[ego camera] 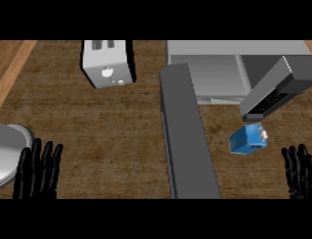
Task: Pick up the milk, place it into the microwave and close the microwave
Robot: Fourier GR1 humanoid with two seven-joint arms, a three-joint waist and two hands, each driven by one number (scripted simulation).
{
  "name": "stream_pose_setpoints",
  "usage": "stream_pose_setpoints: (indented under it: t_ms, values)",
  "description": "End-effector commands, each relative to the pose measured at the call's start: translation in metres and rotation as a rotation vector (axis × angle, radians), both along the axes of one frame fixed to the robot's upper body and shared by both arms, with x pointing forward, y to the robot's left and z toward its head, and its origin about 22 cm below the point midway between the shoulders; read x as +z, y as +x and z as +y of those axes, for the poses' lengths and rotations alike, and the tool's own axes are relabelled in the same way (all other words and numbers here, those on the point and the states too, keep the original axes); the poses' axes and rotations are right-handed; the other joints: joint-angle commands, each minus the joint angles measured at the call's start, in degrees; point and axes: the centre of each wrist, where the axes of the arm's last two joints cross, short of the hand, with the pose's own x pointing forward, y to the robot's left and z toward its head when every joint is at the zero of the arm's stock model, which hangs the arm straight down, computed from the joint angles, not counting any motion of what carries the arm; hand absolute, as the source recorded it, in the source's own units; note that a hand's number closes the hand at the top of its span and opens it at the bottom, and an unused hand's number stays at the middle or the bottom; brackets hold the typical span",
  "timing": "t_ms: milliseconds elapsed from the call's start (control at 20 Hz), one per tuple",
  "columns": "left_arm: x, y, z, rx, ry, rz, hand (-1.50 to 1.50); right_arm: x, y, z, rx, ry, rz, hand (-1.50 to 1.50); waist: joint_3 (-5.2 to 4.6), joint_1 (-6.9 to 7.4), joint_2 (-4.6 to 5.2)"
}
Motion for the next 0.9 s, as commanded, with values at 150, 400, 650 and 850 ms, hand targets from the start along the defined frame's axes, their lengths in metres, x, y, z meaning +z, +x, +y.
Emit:
stream_pose_setpoints:
  t_ms: [150, 400, 650, 850]
  values:
    - [-0.006, -0.025, 0.002, 0.020, 0.003, 0.002, -1.50, -0.039, 0.022, -0.004, -0.010, 0.014, 0.042, -1.50, 0.01, 0.26, 0.04]
    - [-0.026, -0.037, 0.007, 0.020, 0.013, -0.007, -1.50, -0.058, 0.051, 0.001, -0.115, 0.032, 0.034, -1.50, 0.00, 0.55, 0.05]
    - [-0.006, -0.031, -0.008, 0.016, 0.002, -0.008, -1.50, -0.086, 0.061, -0.031, -0.190, 0.045, 0.051, -1.50, 0.03, 0.28, 0.09]
    - [-0.034, -0.034, -0.003, 0.003, -0.007, 0.010, -1.50, -0.134, 0.045, -0.042, -0.211, -0.001, 0.087, -1.50, 0.03, 0.30, 0.12]
